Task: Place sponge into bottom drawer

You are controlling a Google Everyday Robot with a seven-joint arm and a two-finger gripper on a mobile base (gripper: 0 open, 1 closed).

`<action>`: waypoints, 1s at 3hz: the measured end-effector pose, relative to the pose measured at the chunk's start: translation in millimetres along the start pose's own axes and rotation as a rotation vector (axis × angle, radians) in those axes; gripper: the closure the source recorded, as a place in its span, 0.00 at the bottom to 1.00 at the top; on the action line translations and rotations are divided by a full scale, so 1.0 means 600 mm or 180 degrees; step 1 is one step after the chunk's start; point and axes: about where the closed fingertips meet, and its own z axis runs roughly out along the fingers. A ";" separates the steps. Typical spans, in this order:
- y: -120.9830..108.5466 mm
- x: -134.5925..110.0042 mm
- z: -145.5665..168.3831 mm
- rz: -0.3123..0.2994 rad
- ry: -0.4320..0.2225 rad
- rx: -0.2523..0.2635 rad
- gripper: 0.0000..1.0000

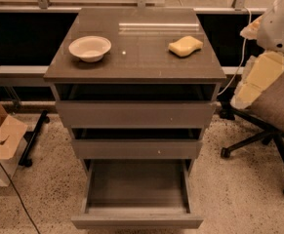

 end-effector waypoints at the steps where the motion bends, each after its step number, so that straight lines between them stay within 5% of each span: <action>1: -0.041 -0.012 0.029 0.0044 -0.0117 0.0040 0.00; 2: -0.096 -0.023 0.065 -0.0017 0.0022 -0.0078 0.00; 3: -0.096 -0.023 0.065 -0.0017 0.0022 -0.0078 0.00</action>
Offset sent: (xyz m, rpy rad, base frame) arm 0.1060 -0.0023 -0.0306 -0.0746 0.1225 0.0453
